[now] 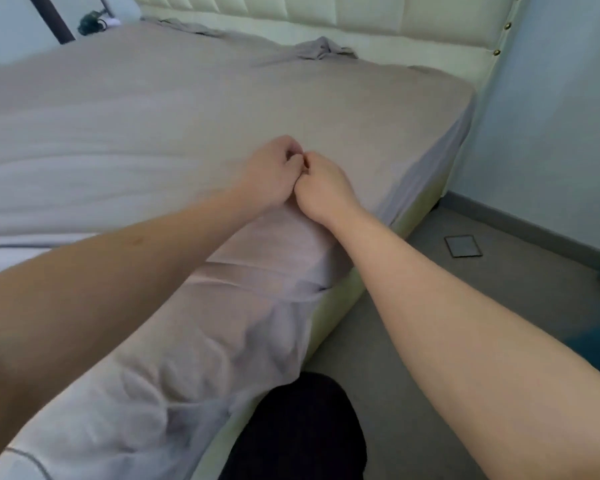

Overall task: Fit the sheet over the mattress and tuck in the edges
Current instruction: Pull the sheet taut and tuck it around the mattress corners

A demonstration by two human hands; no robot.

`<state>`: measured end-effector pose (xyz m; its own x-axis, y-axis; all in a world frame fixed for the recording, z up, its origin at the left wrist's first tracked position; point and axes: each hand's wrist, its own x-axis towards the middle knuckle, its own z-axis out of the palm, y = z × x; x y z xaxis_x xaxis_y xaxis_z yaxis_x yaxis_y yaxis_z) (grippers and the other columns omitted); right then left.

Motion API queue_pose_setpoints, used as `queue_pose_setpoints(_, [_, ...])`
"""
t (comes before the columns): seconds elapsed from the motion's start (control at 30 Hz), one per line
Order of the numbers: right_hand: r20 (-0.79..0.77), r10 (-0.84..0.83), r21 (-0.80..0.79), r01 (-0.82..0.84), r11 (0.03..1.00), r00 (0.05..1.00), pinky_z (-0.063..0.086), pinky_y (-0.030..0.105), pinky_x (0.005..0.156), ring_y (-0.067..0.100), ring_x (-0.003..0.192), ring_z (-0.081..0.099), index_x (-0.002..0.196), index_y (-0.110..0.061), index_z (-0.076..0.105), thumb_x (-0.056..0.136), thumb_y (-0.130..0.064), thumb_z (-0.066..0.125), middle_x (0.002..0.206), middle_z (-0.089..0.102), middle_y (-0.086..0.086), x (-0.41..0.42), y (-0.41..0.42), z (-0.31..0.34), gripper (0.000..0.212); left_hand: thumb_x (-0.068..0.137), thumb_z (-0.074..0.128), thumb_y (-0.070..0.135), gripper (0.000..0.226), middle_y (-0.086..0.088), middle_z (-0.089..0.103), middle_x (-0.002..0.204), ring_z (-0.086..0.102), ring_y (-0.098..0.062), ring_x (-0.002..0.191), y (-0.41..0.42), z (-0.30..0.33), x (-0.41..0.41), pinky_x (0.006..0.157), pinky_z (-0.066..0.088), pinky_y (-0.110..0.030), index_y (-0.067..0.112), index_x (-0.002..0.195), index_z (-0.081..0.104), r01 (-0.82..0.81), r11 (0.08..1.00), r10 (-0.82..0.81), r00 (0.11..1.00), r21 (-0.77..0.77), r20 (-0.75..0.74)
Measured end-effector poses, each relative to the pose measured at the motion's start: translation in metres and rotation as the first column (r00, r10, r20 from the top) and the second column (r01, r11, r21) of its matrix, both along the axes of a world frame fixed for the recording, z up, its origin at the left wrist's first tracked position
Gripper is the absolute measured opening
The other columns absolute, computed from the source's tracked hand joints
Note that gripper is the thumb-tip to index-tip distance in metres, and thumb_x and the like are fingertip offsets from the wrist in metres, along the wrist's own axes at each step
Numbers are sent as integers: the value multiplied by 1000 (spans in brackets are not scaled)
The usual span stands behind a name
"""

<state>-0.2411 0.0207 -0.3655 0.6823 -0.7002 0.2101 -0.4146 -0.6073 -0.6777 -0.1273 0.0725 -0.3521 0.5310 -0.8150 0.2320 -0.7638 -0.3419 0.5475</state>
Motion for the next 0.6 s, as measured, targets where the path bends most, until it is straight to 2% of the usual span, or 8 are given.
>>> queue_pose_setpoints(0.1, [-314,-62,-254,-21,967,947,24,49,114,23,141,39,140,-19,53,99,-40,31,149,50,4,22,20,-28,50,98,42,34,37,-15,66,117,62,-35,106,60,-29,18,93,49,-46,10,115,65,8,996,-28,971,85,236])
queue_pose_setpoints(0.17, [-405,-66,-248,-40,968,912,11,54,121,21,151,21,153,-19,37,101,-47,27,162,32,1,25,23,-36,60,98,45,31,35,-14,66,119,61,-35,107,79,-41,18,94,49,-45,8,116,65,-2,998,-12,969,59,246])
queue_pose_setpoints(0.27, [-457,-39,-219,-70,973,888,5,55,122,21,155,10,159,-19,24,103,-50,22,168,19,-1,24,21,-34,64,96,51,25,27,-14,66,109,61,-36,99,76,-40,14,87,50,-46,8,111,64,-35,998,19,970,61,242])
queue_pose_setpoints(0.33, [-477,-49,-230,-70,971,877,5,55,122,21,155,9,160,-19,23,103,-50,22,168,18,-2,24,18,-32,64,94,55,22,25,-15,65,106,61,-36,97,73,-34,13,86,49,-44,6,111,64,-40,996,25,981,75,193])
queue_pose_setpoints(0.43, [-513,-63,-146,-15,989,856,4,57,123,23,156,5,160,-20,20,104,-48,25,169,14,-3,25,27,-19,63,93,56,19,27,-15,65,108,60,-34,101,89,-16,17,88,45,-38,6,115,64,-43,995,38,997,88,61])
queue_pose_setpoints(0.5, [-490,-73,-63,48,997,869,8,57,123,27,156,7,159,-18,21,104,-43,35,168,16,0,21,46,-9,63,92,54,18,28,-15,64,110,60,-35,101,109,-5,16,88,46,-39,6,116,62,9,997,-15,997,77,71])
queue_pose_setpoints(0.57, [-393,-107,-64,89,994,913,22,53,117,33,149,23,151,-14,35,97,-37,53,161,31,6,9,87,5,61,91,53,18,27,-14,61,112,58,-36,101,140,7,13,89,48,-43,8,115,60,30,996,-38,994,79,99])
queue_pose_setpoints(0.6, [-326,-133,-101,105,989,936,30,51,109,36,139,36,142,-12,46,91,-32,61,151,42,9,1,111,10,56,89,52,19,26,-13,58,111,57,-36,100,157,9,9,88,47,-45,9,113,58,24,996,-35,992,85,122])
